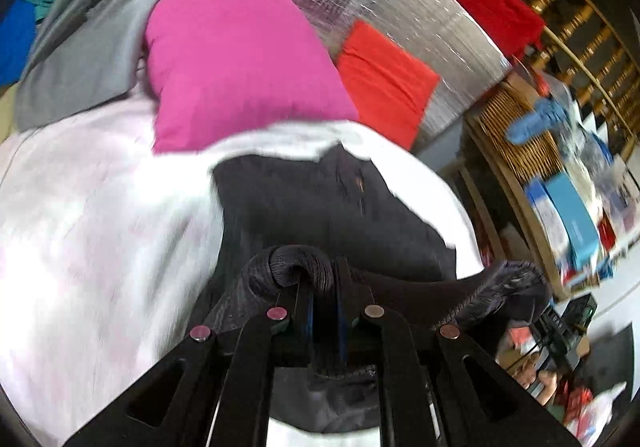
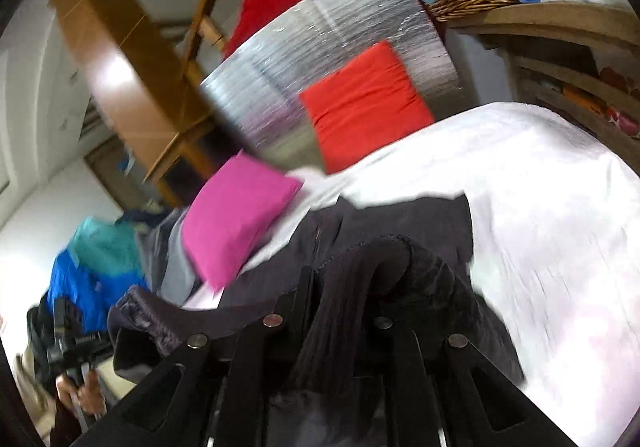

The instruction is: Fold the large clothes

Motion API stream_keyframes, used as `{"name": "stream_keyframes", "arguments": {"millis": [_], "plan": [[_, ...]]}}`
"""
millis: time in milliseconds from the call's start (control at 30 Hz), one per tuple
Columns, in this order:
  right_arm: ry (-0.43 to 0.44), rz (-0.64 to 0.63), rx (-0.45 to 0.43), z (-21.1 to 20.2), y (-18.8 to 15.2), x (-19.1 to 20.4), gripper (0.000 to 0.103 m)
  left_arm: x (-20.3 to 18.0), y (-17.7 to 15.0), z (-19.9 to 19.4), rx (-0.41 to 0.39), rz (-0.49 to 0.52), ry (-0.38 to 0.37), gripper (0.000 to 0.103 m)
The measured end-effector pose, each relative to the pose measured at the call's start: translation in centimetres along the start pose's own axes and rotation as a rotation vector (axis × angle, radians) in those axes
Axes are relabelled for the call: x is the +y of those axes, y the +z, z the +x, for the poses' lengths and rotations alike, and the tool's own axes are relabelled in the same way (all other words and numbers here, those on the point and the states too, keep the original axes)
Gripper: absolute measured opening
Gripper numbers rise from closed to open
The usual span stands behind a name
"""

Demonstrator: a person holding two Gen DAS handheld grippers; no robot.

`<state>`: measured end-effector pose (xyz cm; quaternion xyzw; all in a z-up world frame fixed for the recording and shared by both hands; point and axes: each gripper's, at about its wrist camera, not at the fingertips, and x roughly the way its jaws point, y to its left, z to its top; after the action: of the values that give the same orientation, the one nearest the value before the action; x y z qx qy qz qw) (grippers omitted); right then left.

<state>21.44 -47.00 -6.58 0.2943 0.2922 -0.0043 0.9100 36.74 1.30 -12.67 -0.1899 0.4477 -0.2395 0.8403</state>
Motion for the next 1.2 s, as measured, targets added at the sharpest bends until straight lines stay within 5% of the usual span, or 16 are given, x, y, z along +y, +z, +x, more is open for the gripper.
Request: {"name": "stream_keyframes", "arguments": {"millis": [300,567,700,800,833,867,900,933,1000,1200], "plan": [[-0.139,-0.012,0.009,14.3,5.7,-3.6,0.010,0.0,10.3,13.3,0.014,0.010,0.108,0.009],[-0.208,0.020,0.041,23.8,6.5,-7.8,0.010,2.8,12.2,20.6,0.005,-0.007,0.160,0.010],[-0.211,0.155,0.118,27.2,5.8,-11.3,0.011,4.3,11.5,24.7,0.034,-0.016,0.222,0.013],[-0.077,0.326,0.129,26.8,6.0,-14.1,0.016,4.8,11.2,24.8,0.024,-0.042,0.189,0.015],[-0.022,0.398,0.112,25.8,6.2,-15.1,0.023,4.9,11.2,23.8,0.008,-0.059,0.148,0.025],[-0.011,0.427,0.088,25.0,6.3,-15.5,0.042,5.0,11.3,23.1,-0.003,-0.068,0.132,0.035],[-0.013,0.465,0.037,23.4,6.4,-16.2,0.061,5.1,11.4,21.3,-0.048,-0.088,0.119,0.062],[-0.036,0.502,-0.018,21.5,6.4,-16.7,0.094,5.2,11.4,19.9,-0.092,-0.107,0.133,0.082],[-0.024,0.558,-0.150,17.6,6.0,-17.5,0.096,5.3,10.9,16.6,-0.174,-0.145,0.151,0.083],[0.022,0.521,-0.144,9.2,3.6,-16.3,0.096,3.9,4.5,9.4,-0.126,-0.182,0.144,0.083]]}}
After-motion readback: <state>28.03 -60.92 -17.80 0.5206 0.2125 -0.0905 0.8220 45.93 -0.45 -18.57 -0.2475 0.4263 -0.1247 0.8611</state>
